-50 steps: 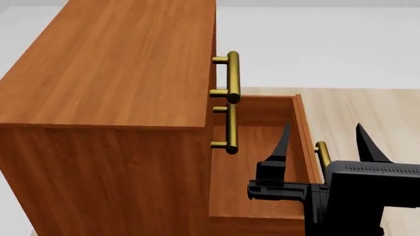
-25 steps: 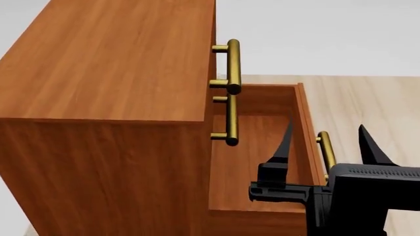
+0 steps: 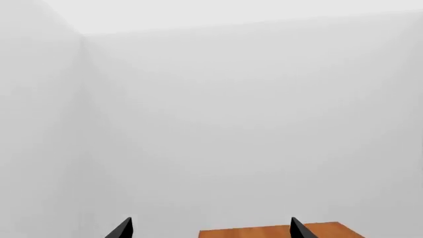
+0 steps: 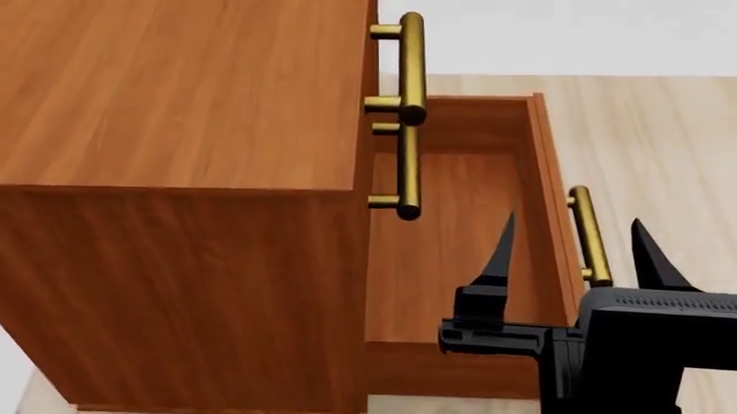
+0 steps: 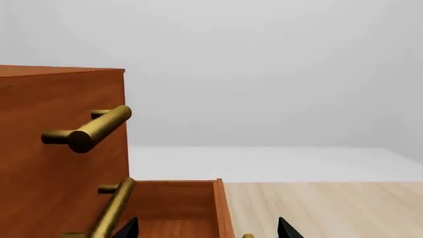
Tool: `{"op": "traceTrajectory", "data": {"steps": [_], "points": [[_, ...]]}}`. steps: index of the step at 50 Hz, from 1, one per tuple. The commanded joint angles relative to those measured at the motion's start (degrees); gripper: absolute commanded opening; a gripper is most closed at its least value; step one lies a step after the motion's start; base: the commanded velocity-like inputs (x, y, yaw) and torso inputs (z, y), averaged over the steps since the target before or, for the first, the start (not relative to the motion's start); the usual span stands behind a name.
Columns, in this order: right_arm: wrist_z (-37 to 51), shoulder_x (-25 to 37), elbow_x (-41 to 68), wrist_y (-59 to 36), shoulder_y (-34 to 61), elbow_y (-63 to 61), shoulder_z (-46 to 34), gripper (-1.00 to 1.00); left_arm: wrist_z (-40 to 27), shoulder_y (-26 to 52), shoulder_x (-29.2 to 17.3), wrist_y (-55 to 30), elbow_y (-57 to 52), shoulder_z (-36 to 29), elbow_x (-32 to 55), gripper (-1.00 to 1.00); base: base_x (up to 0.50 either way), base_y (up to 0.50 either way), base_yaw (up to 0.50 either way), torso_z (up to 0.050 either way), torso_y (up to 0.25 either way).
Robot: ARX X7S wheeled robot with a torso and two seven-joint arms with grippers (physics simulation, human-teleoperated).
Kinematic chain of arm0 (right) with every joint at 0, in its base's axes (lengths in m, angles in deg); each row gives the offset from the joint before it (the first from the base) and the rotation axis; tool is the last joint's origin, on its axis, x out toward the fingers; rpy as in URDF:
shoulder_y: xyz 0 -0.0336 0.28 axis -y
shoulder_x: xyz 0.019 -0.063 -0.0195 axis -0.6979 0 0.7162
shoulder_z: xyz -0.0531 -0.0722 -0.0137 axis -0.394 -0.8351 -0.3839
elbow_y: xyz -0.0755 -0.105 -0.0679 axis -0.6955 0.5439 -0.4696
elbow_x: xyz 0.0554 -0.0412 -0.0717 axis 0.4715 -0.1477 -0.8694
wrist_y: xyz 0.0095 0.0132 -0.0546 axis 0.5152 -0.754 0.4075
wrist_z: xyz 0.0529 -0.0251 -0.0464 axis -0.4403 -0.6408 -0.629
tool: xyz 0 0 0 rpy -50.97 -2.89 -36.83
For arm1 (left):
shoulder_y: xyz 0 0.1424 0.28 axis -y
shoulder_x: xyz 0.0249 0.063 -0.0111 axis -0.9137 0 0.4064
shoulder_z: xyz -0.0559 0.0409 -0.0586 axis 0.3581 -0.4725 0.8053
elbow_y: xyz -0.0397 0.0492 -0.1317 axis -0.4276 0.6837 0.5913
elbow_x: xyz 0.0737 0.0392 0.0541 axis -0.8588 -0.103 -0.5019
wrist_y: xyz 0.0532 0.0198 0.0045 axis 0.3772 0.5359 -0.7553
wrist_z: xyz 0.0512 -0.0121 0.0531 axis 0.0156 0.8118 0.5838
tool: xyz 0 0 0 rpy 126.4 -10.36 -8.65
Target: Put the bowl in the bottom drawer of the cabinet.
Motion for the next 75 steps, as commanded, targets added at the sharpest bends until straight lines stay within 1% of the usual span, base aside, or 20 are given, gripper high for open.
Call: {"op": "traceTrajectory", "data": {"steps": [1,26,40,45,50,53,58,60,63,67,68,69,70,71,72,73,74,75], "points": [[0.12,0.21,0.24,0.18,-0.07,-0.03,0.09,1.00,-0.32,0.39,-0.11,-0.13,-0.01,-0.45,0.05,1.00,0.00,0.00,0.00,0.000,-0.145],[0.34,0.54,0.43,0.96,-0.61,0.28,-0.03,1.00,-0.68,0.17,-0.38,0.40,0.19,-1.05,0.01,1.00,0.00,0.00,0.00,0.000,-0.146],[0.62,0.72,0.52,0.63,-0.29,0.25,-0.37,1.00,-0.83,-0.09,-0.40,0.85,0.40,-0.79,0.37,1.00,0.00,0.00,0.00,0.000,-0.003],[1.09,1.26,0.83,-1.28,0.53,-0.92,-0.50,1.00,-0.75,-0.28,-0.53,1.23,0.57,-0.85,0.23,1.00,0.00,0.00,0.00,0.000,0.000],[2.84,2.91,1.48,-6.69,1.73,-4.91,-0.20,1.00,-0.66,-0.48,-0.61,1.59,0.70,-0.78,0.25,1.00,0.00,0.00,0.00,0.000,0.000],[4.46,4.07,3.13,-11.01,2.34,-8.76,1.58,1.00,-0.63,-0.63,-0.62,1.77,0.68,-0.68,0.36,1.00,0.00,0.00,0.00,0.000,0.000],[8.39,6.52,6.73,-22.44,4.87,-15.83,5.21,1.00,-0.53,-0.77,-0.59,2.18,0.87,-0.90,0.25,1.00,0.00,0.00,0.00,0.000,0.000],[8.40,7.10,8.25,-24.17,5.30,-17.61,6.47,1.00,-0.54,-0.72,-0.56,2.27,0.92,-0.94,0.27,1.00,0.00,0.00,0.00,0.000,0.000],[10.07,8.22,11.21,-30.57,7.01,-20.36,9.11,1.00,-0.56,-0.54,-0.57,2.24,0.89,-1.01,0.39,1.00,0.00,0.00,0.00,0.000,0.000],[11.50,8.33,16.00,-36.79,8.37,-23.18,14.82,1.00,-0.62,-0.31,-0.78,1.97,0.59,-0.93,0.72,1.00,0.00,0.00,0.00,0.000,0.000],[12.75,8.29,19.80,-43.58,10.17,-23.93,17.39,1.00,-0.63,-0.27,-0.84,1.92,0.54,-0.89,0.79,1.00,0.00,0.00,0.00,0.000,0.000],[12.29,8.45,19.94,-42.11,9.86,-24.95,19.04,1.00,-0.63,-0.25,-0.90,1.96,0.58,-0.94,0.71,1.00,0.00,0.00,0.00,0.000,0.000],[13.16,8.23,21.59,-45.20,10.73,-25.14,20.28,1.00,-0.63,-0.25,-0.90,1.96,0.58,-0.94,0.71,1.00,0.00,0.00,0.00,0.000,0.000],[13.24,8.29,24.17,-47.88,11.74,-26.11,23.18,1.00,-0.62,-0.25,-0.92,1.98,0.57,-0.93,0.74,1.00,0.00,0.00,0.00,0.000,0.000],[13.24,8.23,25.53,-48.90,12.16,-26.52,24.82,1.00,-0.72,-0.21,-0.86,1.86,0.47,-0.74,1.00,1.00,0.00,0.00,0.00,0.000,0.000],[13.80,8.46,27.70,-51.88,13.03,-27.07,27.42,1.00,-0.72,-0.22,-0.91,1.85,0.38,-0.80,1.01,1.00,0.00,0.00,0.00,0.000,0.000],[13.94,8.61,28.57,-52.96,13.31,-27.21,28.11,1.00,-0.74,-0.21,-0.92,1.87,0.38,-0.84,0.99,1.00,0.00,0.00,0.00,0.000,0.000],[14.04,8.21,30.99,-55.40,13.99,-27.32,30.84,1.00,-0.80,-0.14,-0.87,1.81,0.35,-0.83,1.09,1.00,0.00,0.00,0.00,0.000,0.000]]}}
